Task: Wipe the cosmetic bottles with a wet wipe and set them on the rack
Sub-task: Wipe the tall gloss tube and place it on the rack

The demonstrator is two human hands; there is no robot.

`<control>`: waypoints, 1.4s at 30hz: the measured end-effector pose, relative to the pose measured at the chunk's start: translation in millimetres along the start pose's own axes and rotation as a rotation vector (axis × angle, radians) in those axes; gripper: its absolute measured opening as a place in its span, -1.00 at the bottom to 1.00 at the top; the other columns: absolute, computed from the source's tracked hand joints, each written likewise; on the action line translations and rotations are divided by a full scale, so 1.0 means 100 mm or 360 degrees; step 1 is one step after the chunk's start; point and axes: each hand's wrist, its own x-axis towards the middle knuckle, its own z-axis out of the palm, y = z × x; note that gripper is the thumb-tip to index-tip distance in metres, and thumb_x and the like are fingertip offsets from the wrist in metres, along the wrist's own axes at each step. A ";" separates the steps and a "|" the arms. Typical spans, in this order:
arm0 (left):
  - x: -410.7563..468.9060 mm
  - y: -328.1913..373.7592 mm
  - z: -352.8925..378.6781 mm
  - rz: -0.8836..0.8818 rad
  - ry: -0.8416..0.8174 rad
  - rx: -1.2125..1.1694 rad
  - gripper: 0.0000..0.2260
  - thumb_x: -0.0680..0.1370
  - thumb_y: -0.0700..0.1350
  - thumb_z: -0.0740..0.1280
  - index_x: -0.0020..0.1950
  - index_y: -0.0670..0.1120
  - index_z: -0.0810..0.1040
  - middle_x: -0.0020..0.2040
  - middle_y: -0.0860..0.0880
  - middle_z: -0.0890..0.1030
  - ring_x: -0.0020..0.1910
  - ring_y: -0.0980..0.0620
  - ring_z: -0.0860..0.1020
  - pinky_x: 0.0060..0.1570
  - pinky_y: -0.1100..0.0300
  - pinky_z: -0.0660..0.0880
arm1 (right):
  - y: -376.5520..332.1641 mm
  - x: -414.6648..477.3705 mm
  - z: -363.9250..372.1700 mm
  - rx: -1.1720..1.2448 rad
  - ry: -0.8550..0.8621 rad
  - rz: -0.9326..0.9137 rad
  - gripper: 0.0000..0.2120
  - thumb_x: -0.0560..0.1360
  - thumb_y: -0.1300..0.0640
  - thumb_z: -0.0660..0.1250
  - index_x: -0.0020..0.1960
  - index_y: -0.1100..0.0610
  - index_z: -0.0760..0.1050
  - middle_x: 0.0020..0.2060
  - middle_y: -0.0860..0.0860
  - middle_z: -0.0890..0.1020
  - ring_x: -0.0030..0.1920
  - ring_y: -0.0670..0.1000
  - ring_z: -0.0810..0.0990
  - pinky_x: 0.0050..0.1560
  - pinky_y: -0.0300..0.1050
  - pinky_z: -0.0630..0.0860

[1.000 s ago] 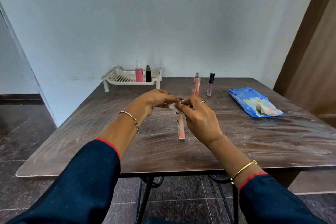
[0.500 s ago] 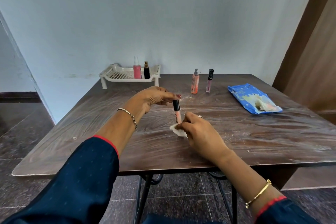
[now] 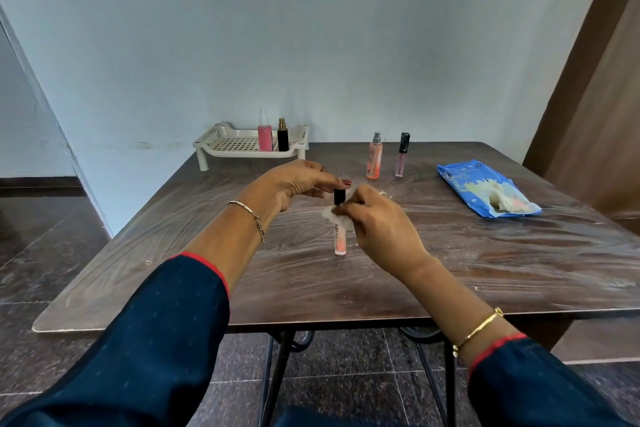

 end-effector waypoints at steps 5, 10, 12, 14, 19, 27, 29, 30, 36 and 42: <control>-0.02 -0.02 -0.02 -0.0004 0.0012 0.0014 -0.84 0.37 -0.13 0.50 -0.28 -0.14 0.55 -0.26 -0.04 0.59 -0.15 0.05 0.54 -0.03 0.18 0.50 | -0.03 0.13 -0.02 -0.0050 0.0077 -0.0017 -0.78 0.39 0.34 0.44 0.04 0.22 0.62 -0.22 0.12 0.50 -0.40 0.10 0.48 -0.50 -0.06 0.48; 0.00 -0.05 -0.04 -0.0022 0.0046 -0.0014 -0.85 0.36 -0.10 0.52 -0.23 -0.12 0.60 0.00 -0.16 0.66 -0.04 0.05 0.56 -0.05 0.24 0.52 | -0.02 -0.04 0.06 -0.0029 -0.0070 -0.0042 -0.79 0.40 0.37 0.41 0.01 0.21 0.64 -0.17 0.10 0.52 -0.34 0.13 0.51 -0.45 -0.06 0.45; 0.01 -0.07 -0.05 -0.0027 0.0031 -0.0035 -0.87 0.38 -0.11 0.51 -0.20 -0.12 0.61 0.08 -0.18 0.65 0.00 0.04 0.56 -0.10 0.29 0.51 | -0.03 -0.13 0.09 -0.0023 -0.0168 -0.0043 -0.77 0.38 0.37 0.42 0.02 0.21 0.65 -0.17 0.08 0.52 -0.29 0.12 0.54 -0.40 -0.08 0.44; 0.03 -0.08 -0.04 -0.0035 0.0026 -0.0053 -0.87 0.38 -0.11 0.51 -0.19 -0.13 0.61 0.09 -0.17 0.65 0.03 0.03 0.56 -0.14 0.31 0.51 | -0.03 -0.22 0.13 -0.0034 -0.0252 -0.0031 -0.75 0.39 0.35 0.42 0.05 0.19 0.64 -0.15 0.06 0.52 -0.23 0.11 0.55 -0.33 -0.06 0.48; 0.09 -0.09 -0.04 -0.0031 0.0010 -0.0055 -0.67 0.36 -0.10 0.52 0.03 -0.25 0.63 0.10 -0.18 0.65 0.04 0.03 0.57 -0.10 0.29 0.53 | 0.00 -0.31 0.18 -0.0037 -0.0408 -0.0032 -0.72 0.42 0.36 0.34 0.10 0.18 0.62 -0.08 0.07 0.52 -0.14 0.12 0.55 -0.21 -0.02 0.52; 0.04 -0.07 -0.11 -0.0021 -0.0028 -0.0028 -0.84 0.39 -0.14 0.49 -0.09 -0.19 0.65 -0.02 -0.08 0.69 0.00 0.07 0.59 0.02 0.23 0.52 | 0.00 -0.18 0.11 -0.0009 -0.0296 -0.0065 -0.77 0.39 0.35 0.43 0.03 0.19 0.64 -0.16 0.06 0.52 -0.24 0.09 0.55 -0.33 -0.05 0.52; 0.03 -0.07 -0.14 -0.0011 -0.0053 -0.0010 -0.85 0.40 -0.16 0.49 -0.10 -0.20 0.64 -0.06 -0.06 0.69 -0.05 0.09 0.59 0.05 0.21 0.53 | 0.00 -0.08 0.08 0.0028 -0.0193 -0.0058 -0.79 0.39 0.37 0.42 0.00 0.20 0.65 -0.17 0.06 0.53 -0.27 0.10 0.56 -0.36 -0.06 0.52; 0.02 -0.07 -0.16 -0.0015 -0.0060 -0.0002 -0.83 0.40 -0.16 0.49 -0.09 -0.21 0.63 -0.05 -0.07 0.69 -0.05 0.08 0.59 0.08 0.19 0.52 | 0.00 -0.01 0.06 0.0039 -0.0141 -0.0061 -0.80 0.40 0.36 0.41 0.00 0.20 0.65 -0.16 0.07 0.53 -0.28 0.12 0.57 -0.35 -0.03 0.54; -0.05 -0.07 -0.21 -0.0042 -0.0144 0.0145 -0.90 0.48 -0.17 0.41 -0.25 -0.11 0.61 -0.21 0.01 0.61 -0.14 0.12 0.52 -0.16 0.29 0.42 | -0.04 0.23 0.02 -0.0015 0.0059 -0.0056 -0.83 0.43 0.32 0.41 0.02 0.24 0.63 -0.19 0.11 0.52 -0.34 0.11 0.52 -0.43 0.01 0.55; -0.04 -0.18 -0.23 0.0045 -0.0172 0.0089 -0.87 0.48 -0.21 0.40 -0.03 -0.23 0.64 -0.15 -0.04 0.64 -0.14 0.14 0.55 -0.25 0.43 0.49 | -0.04 0.17 0.09 0.0023 -0.0007 -0.0040 -0.82 0.42 0.33 0.43 0.01 0.22 0.63 -0.20 0.09 0.50 -0.35 0.10 0.51 -0.41 -0.02 0.53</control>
